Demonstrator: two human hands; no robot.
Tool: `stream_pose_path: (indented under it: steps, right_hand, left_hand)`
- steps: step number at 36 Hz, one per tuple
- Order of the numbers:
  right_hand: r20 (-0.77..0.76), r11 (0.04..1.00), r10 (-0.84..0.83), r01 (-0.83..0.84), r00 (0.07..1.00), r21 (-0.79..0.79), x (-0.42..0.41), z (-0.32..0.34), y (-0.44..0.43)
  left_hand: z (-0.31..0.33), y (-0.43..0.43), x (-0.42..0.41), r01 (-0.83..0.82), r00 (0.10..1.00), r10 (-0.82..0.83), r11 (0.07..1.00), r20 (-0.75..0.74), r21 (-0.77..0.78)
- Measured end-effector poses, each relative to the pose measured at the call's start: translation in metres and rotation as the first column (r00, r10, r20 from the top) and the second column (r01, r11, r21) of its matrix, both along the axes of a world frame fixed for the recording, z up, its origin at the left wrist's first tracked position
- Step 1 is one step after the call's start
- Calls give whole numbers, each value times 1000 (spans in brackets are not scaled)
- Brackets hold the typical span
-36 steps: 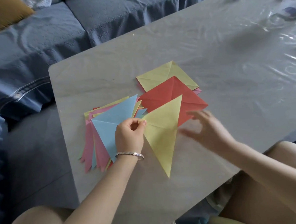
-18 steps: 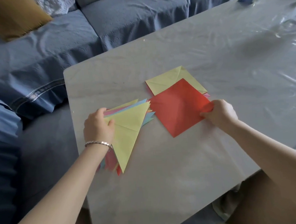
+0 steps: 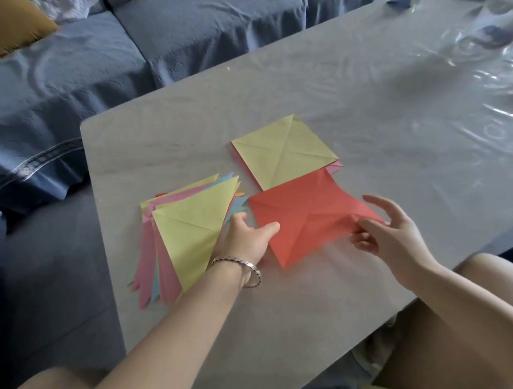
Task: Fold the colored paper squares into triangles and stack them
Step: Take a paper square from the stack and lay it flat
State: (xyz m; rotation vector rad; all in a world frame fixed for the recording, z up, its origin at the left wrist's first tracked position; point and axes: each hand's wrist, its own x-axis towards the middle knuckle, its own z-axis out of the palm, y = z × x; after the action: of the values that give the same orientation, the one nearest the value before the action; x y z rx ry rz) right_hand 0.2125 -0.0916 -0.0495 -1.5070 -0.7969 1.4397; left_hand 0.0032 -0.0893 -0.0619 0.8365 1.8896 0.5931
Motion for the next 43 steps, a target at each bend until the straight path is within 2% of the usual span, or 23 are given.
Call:
stream_pose_path:
  steps: [6, 11, 14, 18, 21, 24, 27, 32, 34, 36, 39, 43]
  right_hand:
    - [-36, 996, 84, -85, 996, -28, -5, -8, -17]
    - [78, 930, 362, -365, 929, 35, -5, -16, -27]
    - [287, 876, 416, -465, 863, 126, -1, -22, -30]
    - [578, 807, 355, -553, 735, 208, 8, -23, -26]
    - [711, 760, 277, -600, 647, 250, 16, -19, -23]
    - [824, 635, 220, -718, 522, 285, 23, -12, -18]
    - [881, 498, 187, -815, 435, 296, 26, -8, -13]
    - [879, 335, 324, -911, 350, 240, 24, 0, -10]
    - [849, 300, 400, -925, 345, 234, 21, 1, -11]
    - [796, 329, 480, -916, 370, 228, 18, 2, -13]
    - [675, 480, 534, -840, 509, 254, 16, 4, -14]
    - [585, 656, 389, -660, 712, 366, 6, 10, -9]
  left_hand:
    - [10, -6, 4, -50, 998, 50, 999, 44, 7]
    - [2, -8, -2, -126, 988, 117, 988, 105, 85]
    - [2, -8, -6, -115, 988, 99, 983, 116, 144]
    - [5, -11, -9, 79, 995, -88, 979, 38, 187]
    - [5, -14, -13, 174, 984, -177, 962, -5, 210]
    - [3, -15, -17, 217, 975, -220, 958, 0, 187]
    - [-1, -14, -19, 264, 964, -265, 948, -18, 178]
    - [6, -12, -16, 349, 937, -330, 898, -114, 268]
    - [11, -11, -15, 385, 923, -355, 864, -149, 326]
    - [15, -11, -15, 418, 909, -387, 833, -157, 363]
    - [22, -14, -16, 485, 874, -442, 769, -202, 416]
    - [28, -21, -16, 460, 882, -448, 746, -149, 481]
